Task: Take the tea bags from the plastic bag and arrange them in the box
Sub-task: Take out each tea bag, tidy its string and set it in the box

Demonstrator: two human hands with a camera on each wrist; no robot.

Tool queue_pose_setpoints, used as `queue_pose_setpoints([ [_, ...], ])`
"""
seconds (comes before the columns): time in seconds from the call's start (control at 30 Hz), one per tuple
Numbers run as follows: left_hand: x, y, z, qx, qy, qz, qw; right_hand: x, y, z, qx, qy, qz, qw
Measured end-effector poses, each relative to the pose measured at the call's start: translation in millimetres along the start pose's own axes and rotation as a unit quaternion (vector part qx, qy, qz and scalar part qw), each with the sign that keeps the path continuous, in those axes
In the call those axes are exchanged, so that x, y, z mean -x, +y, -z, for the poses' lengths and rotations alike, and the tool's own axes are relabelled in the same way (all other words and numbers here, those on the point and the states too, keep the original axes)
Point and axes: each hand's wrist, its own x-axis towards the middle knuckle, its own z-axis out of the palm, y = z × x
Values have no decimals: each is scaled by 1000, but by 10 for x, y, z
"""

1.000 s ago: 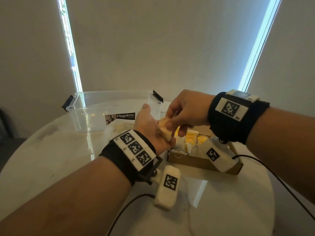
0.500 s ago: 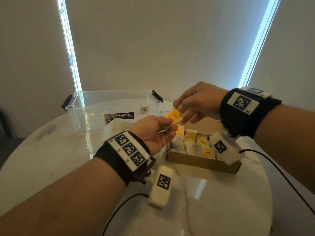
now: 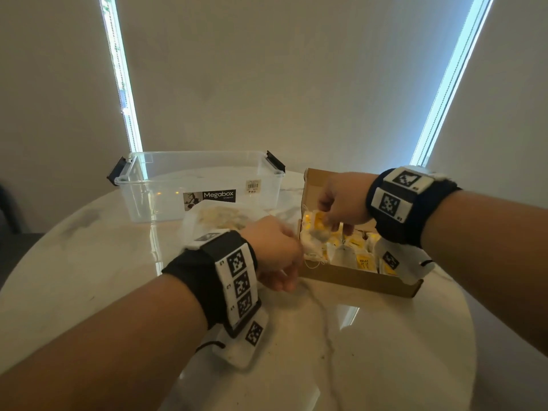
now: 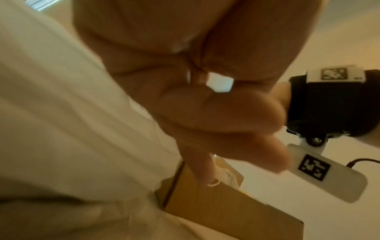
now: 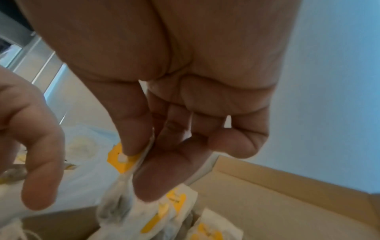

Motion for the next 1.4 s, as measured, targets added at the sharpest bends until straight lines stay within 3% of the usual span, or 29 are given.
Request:
queue_pose_setpoints([
  [0.17, -45, 14, -40, -44, -5, 2, 999, -143, 7, -154, 0, -42, -12, 999],
  [0.33, -71, -1, -64, -52, -3, 6, 999, -300, -57, -310, 122, -75, -40, 989],
  [0.47, -88, 0, -43, -43, -12, 15, 999, -317, -110, -318, 154, -45, -44, 986],
  [0.7, 7, 74, -6, -32, -18, 1, 999, -272, -140, -142, 49, -10, -80, 995],
  [0.77, 51, 151, 92, -36, 11, -36, 999, -208, -191, -25, 28, 12, -79, 996],
  [0.87, 86, 273, 357, -98, 117, -89, 984, -72, -337, 115, -3, 38, -51, 998],
  [1.0, 142, 358, 587, -200, 205, -88, 954, 151, -572, 174, -101, 54, 32, 993],
  [1.1, 210, 455, 623, -100, 276, -138, 946, 273, -701, 123, -244, 16, 67, 967],
  [1.23, 215, 629, 619, 42, 364, -227, 902, 372, -782, 13, -386, -58, 85, 917],
  [1.4, 73, 475, 486, -90, 381, -296, 871, 498, -825, -232, -422, -249, 133, 861],
])
